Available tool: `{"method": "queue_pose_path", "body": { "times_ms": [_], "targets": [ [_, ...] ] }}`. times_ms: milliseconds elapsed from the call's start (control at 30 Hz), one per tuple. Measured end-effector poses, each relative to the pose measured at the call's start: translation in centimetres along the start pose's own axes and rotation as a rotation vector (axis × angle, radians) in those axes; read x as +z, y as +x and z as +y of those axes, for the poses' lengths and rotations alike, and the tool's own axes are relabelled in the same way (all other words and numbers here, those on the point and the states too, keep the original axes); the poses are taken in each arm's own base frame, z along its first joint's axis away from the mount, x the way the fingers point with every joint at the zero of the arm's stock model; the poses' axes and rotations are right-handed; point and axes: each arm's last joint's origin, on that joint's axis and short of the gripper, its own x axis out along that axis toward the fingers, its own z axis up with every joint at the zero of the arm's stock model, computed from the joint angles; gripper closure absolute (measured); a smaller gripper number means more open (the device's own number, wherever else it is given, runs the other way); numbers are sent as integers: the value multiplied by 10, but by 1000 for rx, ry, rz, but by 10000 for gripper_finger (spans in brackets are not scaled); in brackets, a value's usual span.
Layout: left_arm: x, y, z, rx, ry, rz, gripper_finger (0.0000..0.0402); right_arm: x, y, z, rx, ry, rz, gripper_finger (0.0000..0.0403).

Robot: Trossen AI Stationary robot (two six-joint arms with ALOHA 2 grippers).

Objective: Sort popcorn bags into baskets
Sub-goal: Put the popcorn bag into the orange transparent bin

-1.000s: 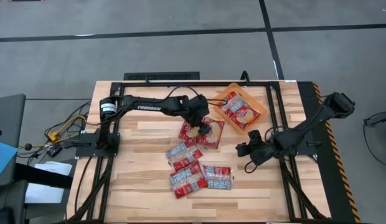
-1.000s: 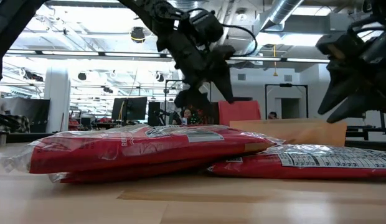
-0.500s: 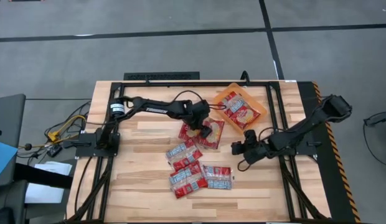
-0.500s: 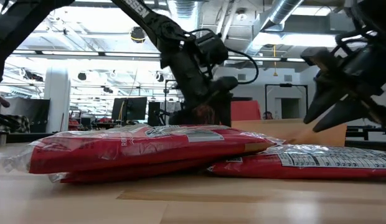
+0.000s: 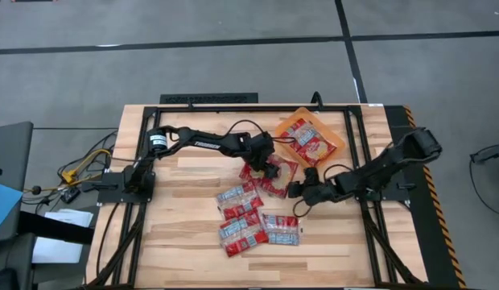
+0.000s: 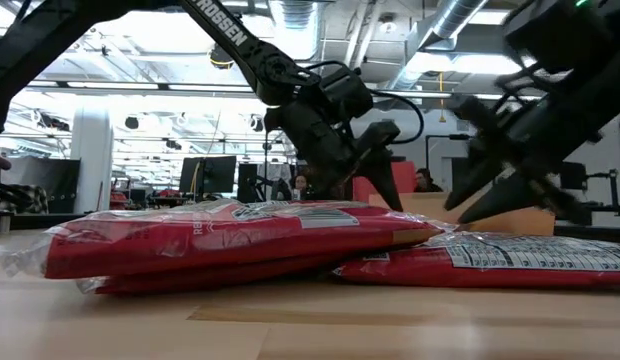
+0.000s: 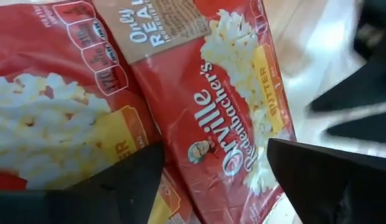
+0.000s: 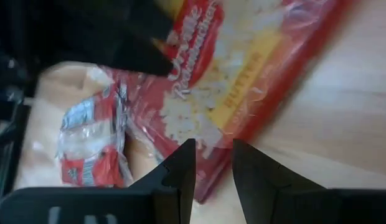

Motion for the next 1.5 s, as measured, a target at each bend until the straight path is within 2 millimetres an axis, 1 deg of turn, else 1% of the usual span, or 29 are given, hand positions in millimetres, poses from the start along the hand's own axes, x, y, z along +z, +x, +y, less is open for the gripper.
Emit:
{"method": "queue_pose_path", "body": {
  "times_ms": [233, 367, 500, 700, 733, 833, 933, 1067, 1167, 1300, 1400, 1500],
  "targets": [
    [0, 3, -5, -46, 0, -10, 204, -1, 26, 3, 48, -43, 102, 278],
    [-1, 3, -5, -51, -10, -3, 249, 1, 32, 5, 83, -59, 107, 278],
    [-2, 3, -4, -43, -13, 11, 302, 4, 30, 6, 78, -69, 114, 278],
    [4, 0, 2, -111, -35, 47, 386, 9, 17, 8, 69, -87, 119, 278],
    [6, -1, 3, -125, -43, 50, 391, 10, 15, 10, 77, -90, 119, 278],
    [11, -6, 7, -148, -85, 52, 390, 14, 3, 14, 101, -100, 124, 278],
    [21, -16, 4, -190, -95, 45, 392, 17, -11, 18, 124, -104, 119, 278],
    [36, -37, -11, -253, -70, -5, 397, 20, -31, 21, 148, -116, 114, 278],
    [45, -49, -23, -263, -63, -50, 396, 22, -47, 21, 156, -107, 102, 278],
    [64, -68, -42, -303, -34, -156, 398, 25, -68, 14, 141, -89, 98, 278],
    [78, -83, -54, -296, 13, -249, 399, 25, -82, 7, 123, -74, 126, 278],
    [90, -96, -58, -240, 48, -356, 399, 23, -95, 0, 113, -69, 154, 278]
  ]
}}
